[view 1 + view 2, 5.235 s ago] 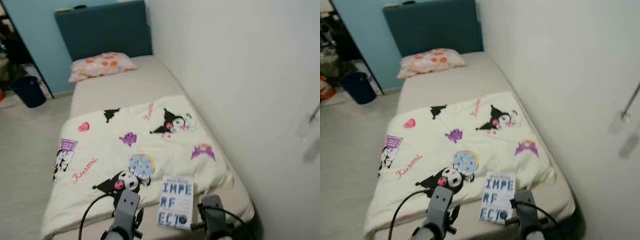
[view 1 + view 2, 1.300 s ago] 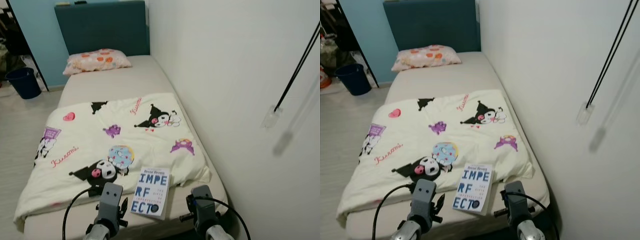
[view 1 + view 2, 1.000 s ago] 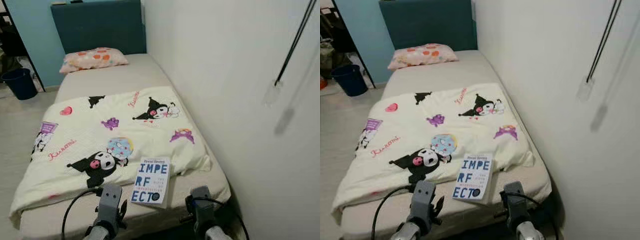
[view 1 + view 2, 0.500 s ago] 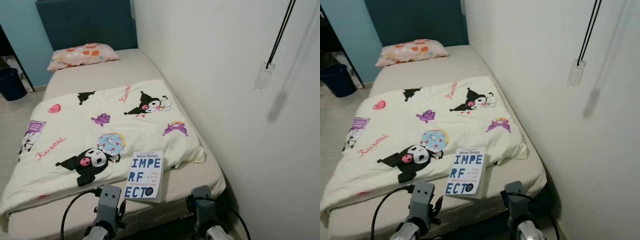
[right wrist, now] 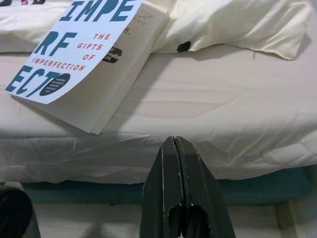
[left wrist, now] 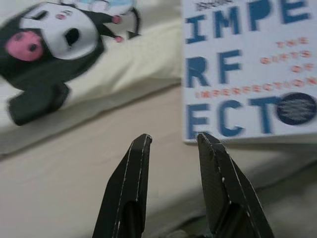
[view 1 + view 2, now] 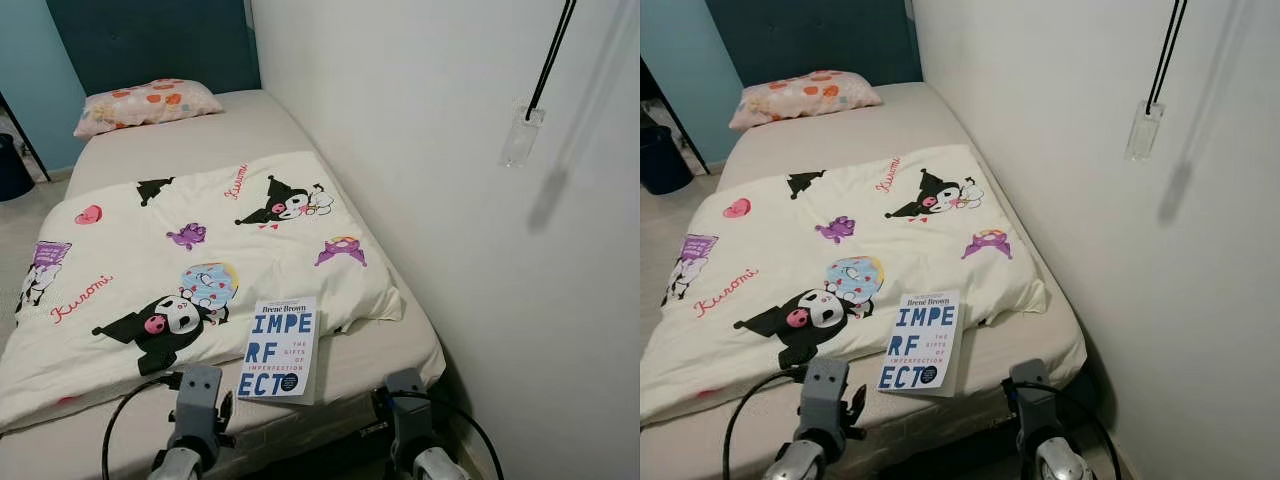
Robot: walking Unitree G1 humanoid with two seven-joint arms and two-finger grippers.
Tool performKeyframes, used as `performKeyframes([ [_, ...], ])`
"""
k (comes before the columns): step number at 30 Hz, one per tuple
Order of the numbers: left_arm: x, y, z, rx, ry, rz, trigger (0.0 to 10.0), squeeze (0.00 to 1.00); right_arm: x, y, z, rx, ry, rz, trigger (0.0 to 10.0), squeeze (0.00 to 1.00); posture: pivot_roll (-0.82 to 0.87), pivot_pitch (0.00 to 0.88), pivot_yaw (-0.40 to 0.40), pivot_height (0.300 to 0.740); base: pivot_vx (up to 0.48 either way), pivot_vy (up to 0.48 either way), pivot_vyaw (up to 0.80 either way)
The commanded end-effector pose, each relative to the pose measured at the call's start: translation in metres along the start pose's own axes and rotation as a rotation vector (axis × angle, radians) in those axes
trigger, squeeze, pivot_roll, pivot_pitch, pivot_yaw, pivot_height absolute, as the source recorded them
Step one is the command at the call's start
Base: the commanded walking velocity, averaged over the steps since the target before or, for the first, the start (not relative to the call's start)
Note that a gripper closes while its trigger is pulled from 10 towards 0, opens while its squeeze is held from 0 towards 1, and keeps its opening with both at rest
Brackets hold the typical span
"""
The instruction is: Clean up the room
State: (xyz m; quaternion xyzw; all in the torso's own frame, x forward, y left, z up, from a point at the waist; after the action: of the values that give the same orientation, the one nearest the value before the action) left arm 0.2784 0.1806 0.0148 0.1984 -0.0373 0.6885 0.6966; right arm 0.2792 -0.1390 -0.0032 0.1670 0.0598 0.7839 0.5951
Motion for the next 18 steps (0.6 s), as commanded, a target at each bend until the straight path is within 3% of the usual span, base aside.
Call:
performKeyframes([
  [1, 0.011, 0.000, -0.009, 0.053, -0.007, 0.032, 10.0, 0.01, 0.004, 0.000, -0.002, 0.014, 0.002, 0.020, 10.0, 0.00, -0.05, 0.143, 0.022, 0.576, 0.000, 0.000, 0.00],
  [11, 0.027, -0.015, -0.004, 0.080, -0.022, 0.003, 10.0, 0.00, 0.011, -0.006, 0.008, -0.002, 0.058, 0.086, 10.0, 0.00, -0.04, 0.195, 0.007, 0.571, 0.000, 0.000, 0.00],
  [16, 0.037, -0.027, 0.007, 0.073, 0.066, -0.050, 10.0, 0.00, 0.020, -0.010, 0.017, -0.030, 0.076, 0.136, 10.0, 0.00, -0.04, 0.258, -0.001, 0.571, 0.000, 0.000, 0.00],
  [17, 0.040, -0.029, 0.009, 0.074, 0.084, -0.048, 10.0, 0.33, 0.021, -0.011, 0.020, -0.037, 0.078, 0.145, 10.0, 0.00, -0.05, 0.268, -0.003, 0.571, 0.000, 0.000, 0.00],
  [18, 0.040, -0.029, 0.009, 0.074, 0.084, -0.048, 10.0, 0.33, 0.021, -0.011, 0.020, -0.037, 0.078, 0.145, 10.0, 0.00, -0.05, 0.268, -0.003, 0.571, 0.000, 0.000, 0.00],
])
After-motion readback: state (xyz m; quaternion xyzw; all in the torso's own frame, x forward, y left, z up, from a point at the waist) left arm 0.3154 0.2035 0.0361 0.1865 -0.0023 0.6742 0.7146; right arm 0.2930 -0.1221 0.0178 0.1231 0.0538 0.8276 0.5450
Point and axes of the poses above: a point about 5 cm out from each wrist's last joint towards the gripper, its own y axis pointing back from the gripper into the wrist, its own z axis along the axis of the wrist's last joint, x = y × z, the point moved 1 cm from there along -y, pointing out of the wrist towards the gripper, and after that the axes turned 15 degrees about -y, right-handed, at the moved point
